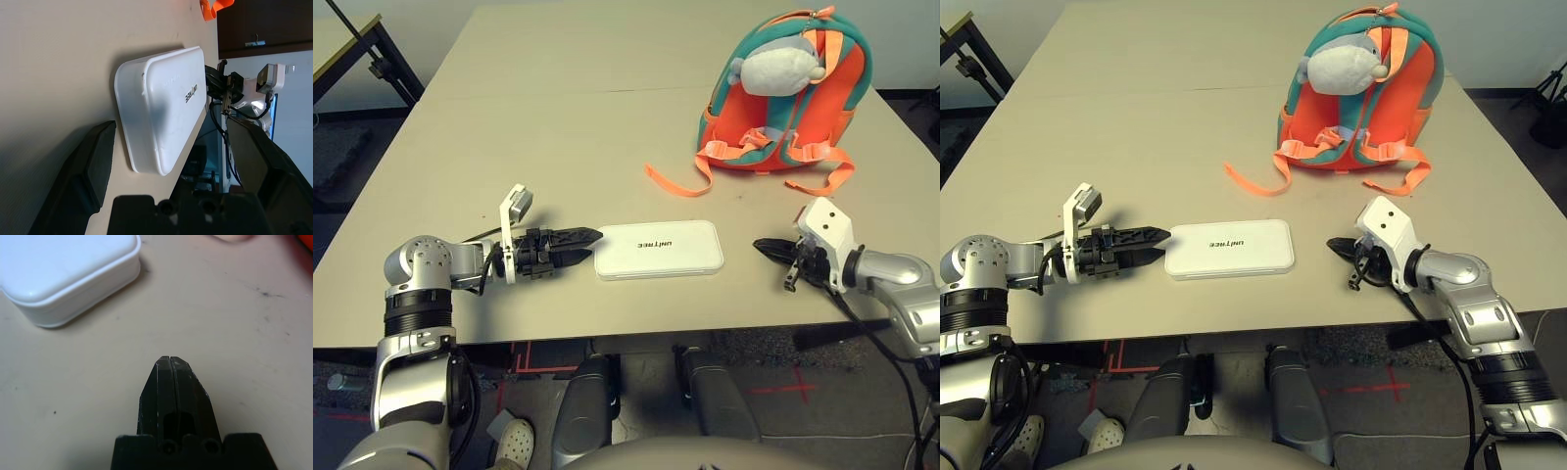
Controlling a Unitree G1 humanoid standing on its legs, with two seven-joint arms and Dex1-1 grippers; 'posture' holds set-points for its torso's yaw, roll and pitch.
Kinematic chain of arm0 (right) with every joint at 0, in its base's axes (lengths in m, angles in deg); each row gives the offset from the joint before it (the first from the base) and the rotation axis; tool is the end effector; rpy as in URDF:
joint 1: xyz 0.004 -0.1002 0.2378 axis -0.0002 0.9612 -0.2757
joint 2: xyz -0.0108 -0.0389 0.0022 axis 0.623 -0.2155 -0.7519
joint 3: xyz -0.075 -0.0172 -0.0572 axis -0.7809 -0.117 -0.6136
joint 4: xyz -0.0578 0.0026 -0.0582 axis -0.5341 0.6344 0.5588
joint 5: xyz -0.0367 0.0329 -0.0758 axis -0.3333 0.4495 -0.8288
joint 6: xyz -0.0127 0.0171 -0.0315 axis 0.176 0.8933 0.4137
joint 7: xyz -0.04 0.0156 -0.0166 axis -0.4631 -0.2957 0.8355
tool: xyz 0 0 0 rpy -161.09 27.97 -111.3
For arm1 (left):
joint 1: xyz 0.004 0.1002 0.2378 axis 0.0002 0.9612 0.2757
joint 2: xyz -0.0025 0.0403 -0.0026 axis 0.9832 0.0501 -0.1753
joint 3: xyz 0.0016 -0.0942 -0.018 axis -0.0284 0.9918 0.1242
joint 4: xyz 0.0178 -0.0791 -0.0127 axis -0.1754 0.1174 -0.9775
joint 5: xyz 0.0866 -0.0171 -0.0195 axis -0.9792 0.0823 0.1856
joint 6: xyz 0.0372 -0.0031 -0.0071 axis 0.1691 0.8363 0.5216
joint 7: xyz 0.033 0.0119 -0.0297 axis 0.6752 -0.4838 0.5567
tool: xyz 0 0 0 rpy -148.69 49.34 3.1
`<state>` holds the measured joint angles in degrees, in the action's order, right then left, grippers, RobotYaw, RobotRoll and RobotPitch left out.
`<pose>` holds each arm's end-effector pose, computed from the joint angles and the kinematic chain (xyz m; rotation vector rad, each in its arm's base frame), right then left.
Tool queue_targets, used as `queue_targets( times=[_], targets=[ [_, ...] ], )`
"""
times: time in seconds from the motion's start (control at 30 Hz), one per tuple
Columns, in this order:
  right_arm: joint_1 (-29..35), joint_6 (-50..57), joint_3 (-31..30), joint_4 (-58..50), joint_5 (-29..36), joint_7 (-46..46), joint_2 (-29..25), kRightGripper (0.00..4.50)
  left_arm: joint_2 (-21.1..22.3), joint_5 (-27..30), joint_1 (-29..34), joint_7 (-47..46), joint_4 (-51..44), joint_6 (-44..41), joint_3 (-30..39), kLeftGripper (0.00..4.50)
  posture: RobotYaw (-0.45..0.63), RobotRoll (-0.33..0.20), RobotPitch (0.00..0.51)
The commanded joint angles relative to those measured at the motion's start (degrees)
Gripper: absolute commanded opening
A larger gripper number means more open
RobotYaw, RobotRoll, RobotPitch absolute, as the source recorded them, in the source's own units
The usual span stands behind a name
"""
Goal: Put the pencil case into the backpack and zip it.
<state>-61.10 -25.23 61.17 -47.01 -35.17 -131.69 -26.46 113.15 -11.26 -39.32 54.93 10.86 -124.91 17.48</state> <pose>0.2218 -0.2549 0.1164 -0.4235 0.3308 0.8424 0.2425 0.2506 0.1126 -0.9076 0.8862 -0.8462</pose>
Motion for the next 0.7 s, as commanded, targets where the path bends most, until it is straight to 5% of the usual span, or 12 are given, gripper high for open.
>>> queue_targets(
  times=[0.03, 0.53, 0.7],
  targets=[
    [0.2, 2.5, -4.3, -2.4, -0.2, -0.2, 2.4, 0.02, -0.6, -1.7, 0.6, -0.4, 0.5, -0.1, -1.7, 4.5, -0.16, 0.0, 0.184],
    [-8.7, 18.6, -11.0, -13.9, 2.3, 6.9, 15.7, 0.02, -1.3, -2.4, 1.4, 0.2, -0.4, 0.1, -1.9, 4.5, -0.15, 0.0, 0.181],
    [-8.6, 17.9, -10.4, -12.7, 1.6, 6.2, 14.2, 0.02, -1.6, -2.5, 1.9, 0.4, -1.3, 0.6, -2.1, 4.5, -0.15, 0.0, 0.179]
  ],
)
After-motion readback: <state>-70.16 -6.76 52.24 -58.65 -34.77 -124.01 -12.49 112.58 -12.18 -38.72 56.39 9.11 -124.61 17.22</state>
